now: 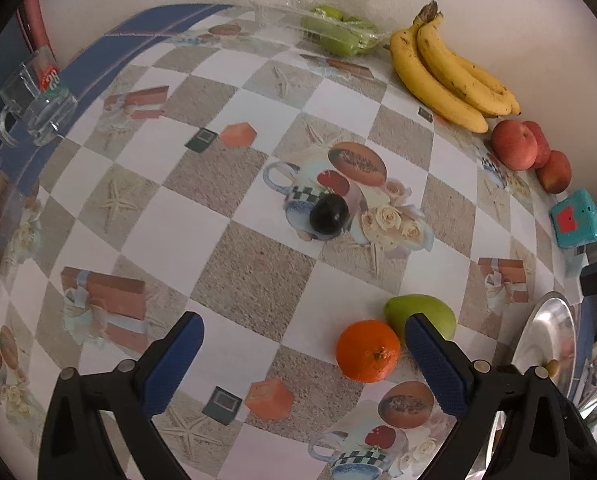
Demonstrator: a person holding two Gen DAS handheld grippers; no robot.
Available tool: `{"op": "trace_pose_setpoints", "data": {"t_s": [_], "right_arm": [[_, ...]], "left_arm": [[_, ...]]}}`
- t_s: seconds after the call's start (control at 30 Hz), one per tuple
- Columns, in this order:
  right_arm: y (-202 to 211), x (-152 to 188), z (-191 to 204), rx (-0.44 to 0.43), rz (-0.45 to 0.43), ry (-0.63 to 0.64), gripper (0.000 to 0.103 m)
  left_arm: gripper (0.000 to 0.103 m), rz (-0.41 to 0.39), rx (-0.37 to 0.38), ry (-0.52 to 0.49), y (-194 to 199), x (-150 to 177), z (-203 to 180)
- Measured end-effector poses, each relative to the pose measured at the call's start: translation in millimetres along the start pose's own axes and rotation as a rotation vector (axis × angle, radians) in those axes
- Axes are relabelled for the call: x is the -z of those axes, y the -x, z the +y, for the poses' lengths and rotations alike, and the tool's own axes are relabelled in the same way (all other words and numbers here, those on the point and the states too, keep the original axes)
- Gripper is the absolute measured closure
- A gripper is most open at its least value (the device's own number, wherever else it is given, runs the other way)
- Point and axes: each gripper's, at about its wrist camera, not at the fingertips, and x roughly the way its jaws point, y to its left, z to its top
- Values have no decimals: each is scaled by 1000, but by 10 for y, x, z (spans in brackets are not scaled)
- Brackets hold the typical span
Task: Organize fruits
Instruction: 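Lower the left tool onto the orange and close it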
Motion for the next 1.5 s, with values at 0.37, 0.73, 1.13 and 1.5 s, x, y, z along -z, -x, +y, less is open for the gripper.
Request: {"op": "trace_pose_setpoints", "data": {"t_s": [0.37,0.73,1.13,1.5], "right_arm": [[68,12,-123,49,19,-44,18],[59,16,-150,51,25,-55,18],[25,25,-138,49,31,-45,18],[-49,45,105,13,0,84,26]], "left_arm": [[24,56,72,-28,-101,64,-130],[53,109,141,-27,-186,110,-198],[62,87,164,-33,-109,122,-223],[62,52,163,24,-7,59,-71]]}}
